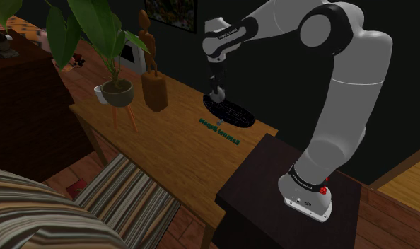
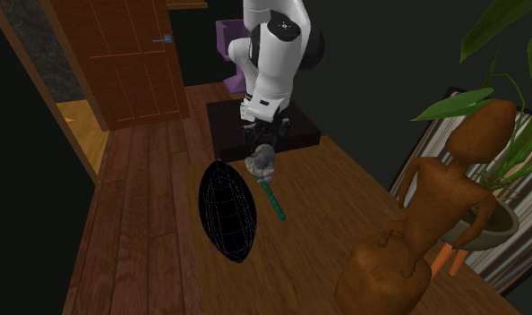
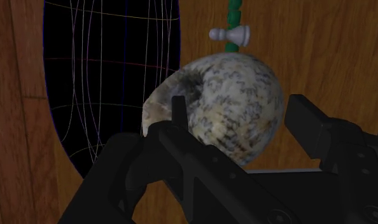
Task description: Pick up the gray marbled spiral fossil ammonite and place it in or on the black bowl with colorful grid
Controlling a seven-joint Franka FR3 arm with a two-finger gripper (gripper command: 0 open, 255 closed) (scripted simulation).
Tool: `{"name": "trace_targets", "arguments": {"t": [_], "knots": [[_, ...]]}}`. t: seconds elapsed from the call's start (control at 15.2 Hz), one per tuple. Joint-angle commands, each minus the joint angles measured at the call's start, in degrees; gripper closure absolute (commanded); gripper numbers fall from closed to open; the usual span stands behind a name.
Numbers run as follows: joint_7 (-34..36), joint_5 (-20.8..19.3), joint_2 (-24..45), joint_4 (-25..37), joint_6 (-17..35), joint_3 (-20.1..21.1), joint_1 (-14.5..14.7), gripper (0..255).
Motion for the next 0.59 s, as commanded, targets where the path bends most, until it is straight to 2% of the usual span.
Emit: {"name": "trace_targets", "arguments": {"t": [0.0, 0.46, 0.53], "knots": [[-2.90, -0.21, 0.35, 0.77, -0.08, -1.11, -1.81, 255], [-11.66, -0.47, 2.63, 4.84, -0.83, -4.33, -7.49, 255], [-11.59, -0.47, 2.94, 4.49, -0.18, -4.31, -7.51, 255]]}}
